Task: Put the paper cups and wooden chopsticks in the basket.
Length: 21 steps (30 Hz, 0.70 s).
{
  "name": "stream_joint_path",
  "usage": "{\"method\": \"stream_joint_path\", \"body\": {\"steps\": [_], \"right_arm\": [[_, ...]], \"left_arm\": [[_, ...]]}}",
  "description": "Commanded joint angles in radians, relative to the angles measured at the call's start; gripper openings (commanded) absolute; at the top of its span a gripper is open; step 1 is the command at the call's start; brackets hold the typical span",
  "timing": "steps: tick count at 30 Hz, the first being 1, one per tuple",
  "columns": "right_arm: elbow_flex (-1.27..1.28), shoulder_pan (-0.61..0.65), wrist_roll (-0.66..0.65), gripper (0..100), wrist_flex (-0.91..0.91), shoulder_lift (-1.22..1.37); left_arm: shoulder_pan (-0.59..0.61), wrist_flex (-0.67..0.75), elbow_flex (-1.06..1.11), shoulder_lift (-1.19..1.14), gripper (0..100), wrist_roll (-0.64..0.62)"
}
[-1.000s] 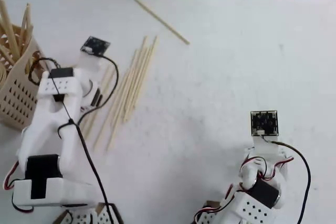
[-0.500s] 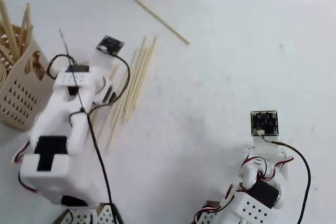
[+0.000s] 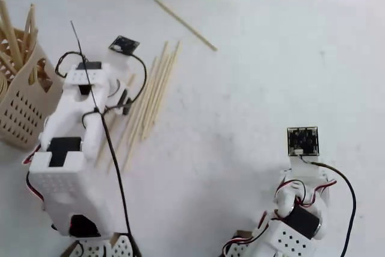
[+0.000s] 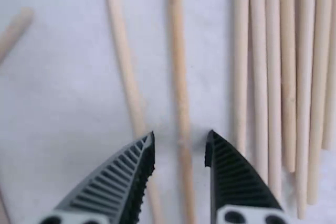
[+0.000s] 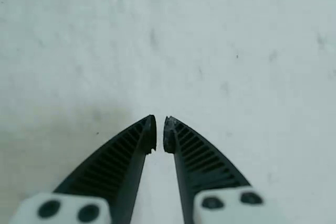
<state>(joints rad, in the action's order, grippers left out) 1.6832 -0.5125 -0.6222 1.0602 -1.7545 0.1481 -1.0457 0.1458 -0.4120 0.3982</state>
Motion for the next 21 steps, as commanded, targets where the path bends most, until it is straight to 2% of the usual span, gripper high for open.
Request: {"method": "stream_joint_path", "body": {"steps": [1, 13, 21], "right_arm": [[0.009, -0.008, 0.002, 4.5, 0.004, -0.004], [0.009, -0.008, 0.002, 4.5, 0.004, -0.004], [0.009, -0.008, 0.002, 4.5, 0.004, -0.004]], "left_arm": [[0.012, -0.003, -0.037, 0.039, 16, 0.015], [0.053, 0.028, -0.021, 0.101, 16, 0.055], [0.048, 0.015, -0.041, -0.01, 16, 0.058]]}}
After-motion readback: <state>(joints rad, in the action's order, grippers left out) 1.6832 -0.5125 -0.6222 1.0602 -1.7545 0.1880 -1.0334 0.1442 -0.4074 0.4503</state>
